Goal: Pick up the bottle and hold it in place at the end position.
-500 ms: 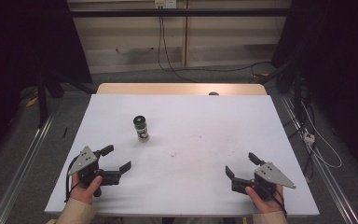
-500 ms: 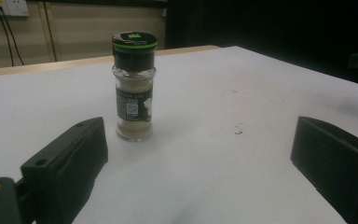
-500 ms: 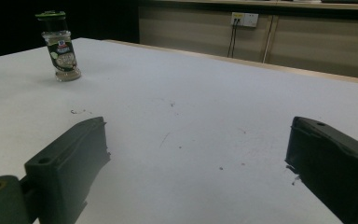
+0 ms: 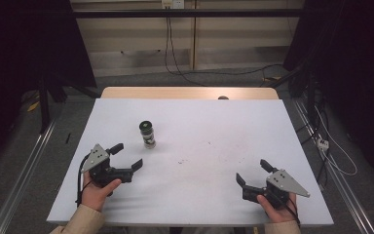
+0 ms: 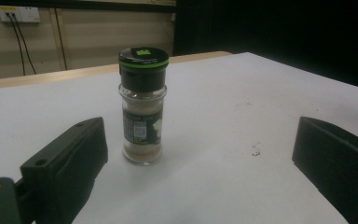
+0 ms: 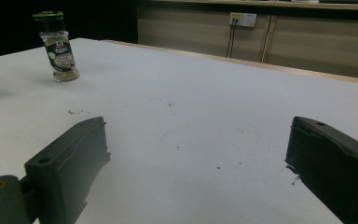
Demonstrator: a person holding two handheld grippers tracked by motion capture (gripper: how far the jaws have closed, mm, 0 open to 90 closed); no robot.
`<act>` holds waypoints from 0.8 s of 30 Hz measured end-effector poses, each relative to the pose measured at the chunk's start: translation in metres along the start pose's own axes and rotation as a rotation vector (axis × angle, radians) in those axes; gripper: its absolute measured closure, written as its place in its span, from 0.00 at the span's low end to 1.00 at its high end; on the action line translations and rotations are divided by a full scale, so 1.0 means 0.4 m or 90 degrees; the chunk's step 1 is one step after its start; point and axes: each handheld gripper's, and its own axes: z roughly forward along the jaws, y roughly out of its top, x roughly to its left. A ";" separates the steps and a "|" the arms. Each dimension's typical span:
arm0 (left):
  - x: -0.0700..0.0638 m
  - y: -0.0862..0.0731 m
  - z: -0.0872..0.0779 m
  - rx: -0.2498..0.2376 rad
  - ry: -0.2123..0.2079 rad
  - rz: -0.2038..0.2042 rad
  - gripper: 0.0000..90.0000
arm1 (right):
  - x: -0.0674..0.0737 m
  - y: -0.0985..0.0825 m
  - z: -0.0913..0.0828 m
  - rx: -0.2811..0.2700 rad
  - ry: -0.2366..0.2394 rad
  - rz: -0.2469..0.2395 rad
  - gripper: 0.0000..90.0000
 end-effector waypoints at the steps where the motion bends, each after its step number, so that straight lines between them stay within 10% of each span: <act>1: 0.000 0.002 0.004 0.000 0.003 0.003 0.03 | 0.000 0.000 0.000 0.000 0.000 0.000 0.05; 24: 0.032 0.014 0.104 0.038 0.065 0.016 0.10 | 0.003 0.000 0.009 0.001 0.001 0.003 0.05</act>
